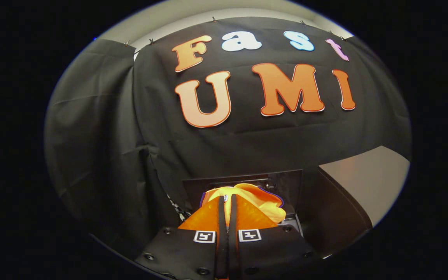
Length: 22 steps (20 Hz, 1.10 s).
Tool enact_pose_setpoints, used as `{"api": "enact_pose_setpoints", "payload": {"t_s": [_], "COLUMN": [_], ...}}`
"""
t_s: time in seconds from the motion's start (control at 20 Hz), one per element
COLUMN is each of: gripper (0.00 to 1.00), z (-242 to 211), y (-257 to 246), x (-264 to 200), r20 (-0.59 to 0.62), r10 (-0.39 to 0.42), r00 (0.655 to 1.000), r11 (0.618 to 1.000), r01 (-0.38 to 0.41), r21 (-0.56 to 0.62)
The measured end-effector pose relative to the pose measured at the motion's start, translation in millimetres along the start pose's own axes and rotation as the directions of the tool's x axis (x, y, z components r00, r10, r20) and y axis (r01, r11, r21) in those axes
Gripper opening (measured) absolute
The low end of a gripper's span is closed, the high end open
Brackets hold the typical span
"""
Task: Put the clothes into the washing machine and then close the washing machine lid.
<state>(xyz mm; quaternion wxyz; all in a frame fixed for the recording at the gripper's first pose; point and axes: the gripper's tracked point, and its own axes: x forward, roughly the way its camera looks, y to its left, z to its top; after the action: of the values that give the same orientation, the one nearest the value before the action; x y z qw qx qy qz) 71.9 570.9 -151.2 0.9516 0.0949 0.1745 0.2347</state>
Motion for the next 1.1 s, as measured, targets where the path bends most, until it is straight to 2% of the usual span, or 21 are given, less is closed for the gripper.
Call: {"api": "enact_pose_setpoints", "payload": {"t_s": [0.4, 0.5, 0.8, 1.1], "gripper": [0.09, 0.13, 0.91, 0.94], "z": [-31.2, -33.4, -14.0, -20.5], "y": [-4.9, -5.0, -0.9, -12.8], "x": [20.6, 22.2, 14.1, 8.6], "r20": [-0.053, -0.052, 0.004, -0.018], "r10": [-0.052, -0.069, -0.088, -0.11], "r00": [0.997, 0.996, 0.996, 0.994], "r11": [0.999, 0.998, 0.994, 0.993], "r01": [0.052, 0.069, 0.089, 0.11], "r21": [0.001, -0.001, -0.067, -0.033]}}
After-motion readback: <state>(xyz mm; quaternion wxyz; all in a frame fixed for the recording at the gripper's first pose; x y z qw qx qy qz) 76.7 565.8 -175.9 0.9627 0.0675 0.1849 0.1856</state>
